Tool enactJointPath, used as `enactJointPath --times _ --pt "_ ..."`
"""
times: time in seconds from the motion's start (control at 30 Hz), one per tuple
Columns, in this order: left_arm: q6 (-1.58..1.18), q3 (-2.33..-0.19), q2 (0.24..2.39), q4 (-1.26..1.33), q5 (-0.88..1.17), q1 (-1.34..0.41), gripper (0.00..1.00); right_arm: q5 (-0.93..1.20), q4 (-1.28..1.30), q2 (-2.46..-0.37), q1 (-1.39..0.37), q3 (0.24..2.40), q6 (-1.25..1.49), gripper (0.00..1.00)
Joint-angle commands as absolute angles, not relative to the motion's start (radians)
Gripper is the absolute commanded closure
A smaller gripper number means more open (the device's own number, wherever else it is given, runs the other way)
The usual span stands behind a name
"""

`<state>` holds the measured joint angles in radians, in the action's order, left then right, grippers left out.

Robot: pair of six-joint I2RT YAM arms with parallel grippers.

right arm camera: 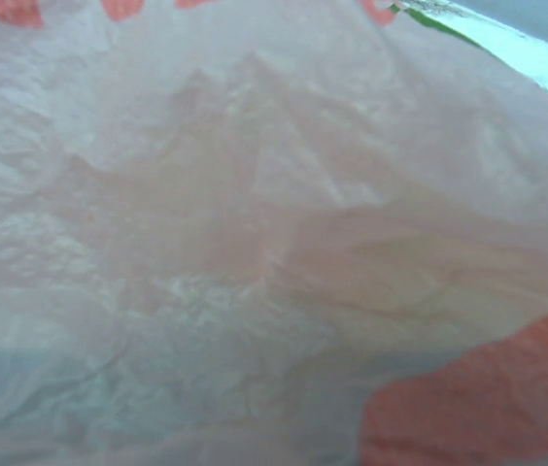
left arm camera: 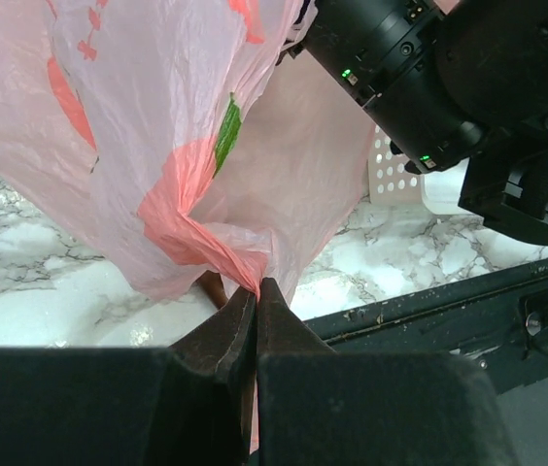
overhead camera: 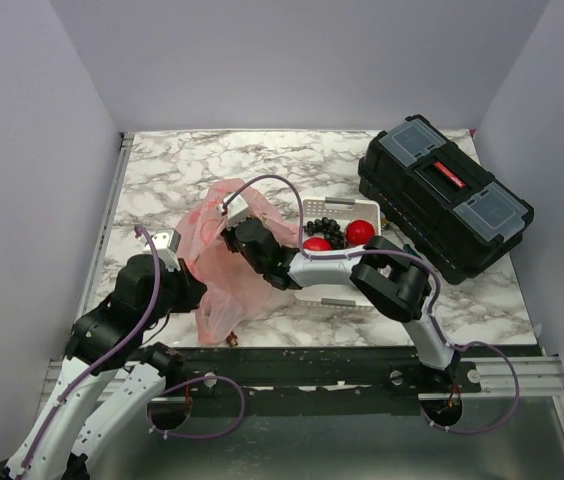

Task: Take the fake fruits out of the plastic bag
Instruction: Take out the fake fruit from the plastic bag.

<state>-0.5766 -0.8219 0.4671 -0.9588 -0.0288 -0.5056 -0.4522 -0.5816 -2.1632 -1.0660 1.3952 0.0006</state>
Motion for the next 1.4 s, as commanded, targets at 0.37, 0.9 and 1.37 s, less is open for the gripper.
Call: enactJointPath --times 0.37,0.9,1.37 --pt "-0.584 -0.816 0.495 -0.940 -0.045 -0.503 1.00 -0.070 -0.498 -1.872 -1.069 1.129 0.353 0.91" --pt "-0.589 -0.811 0.492 -0.939 -0.052 -0.503 1.00 0.059 -0.436 -1.712 -1.071 1.021 0.401 0.92" --pt "-0.589 -0.812 0.481 -0.941 -0.047 -0.503 1.00 0.008 -0.258 -1.566 -1.070 1.114 0.373 0.92"
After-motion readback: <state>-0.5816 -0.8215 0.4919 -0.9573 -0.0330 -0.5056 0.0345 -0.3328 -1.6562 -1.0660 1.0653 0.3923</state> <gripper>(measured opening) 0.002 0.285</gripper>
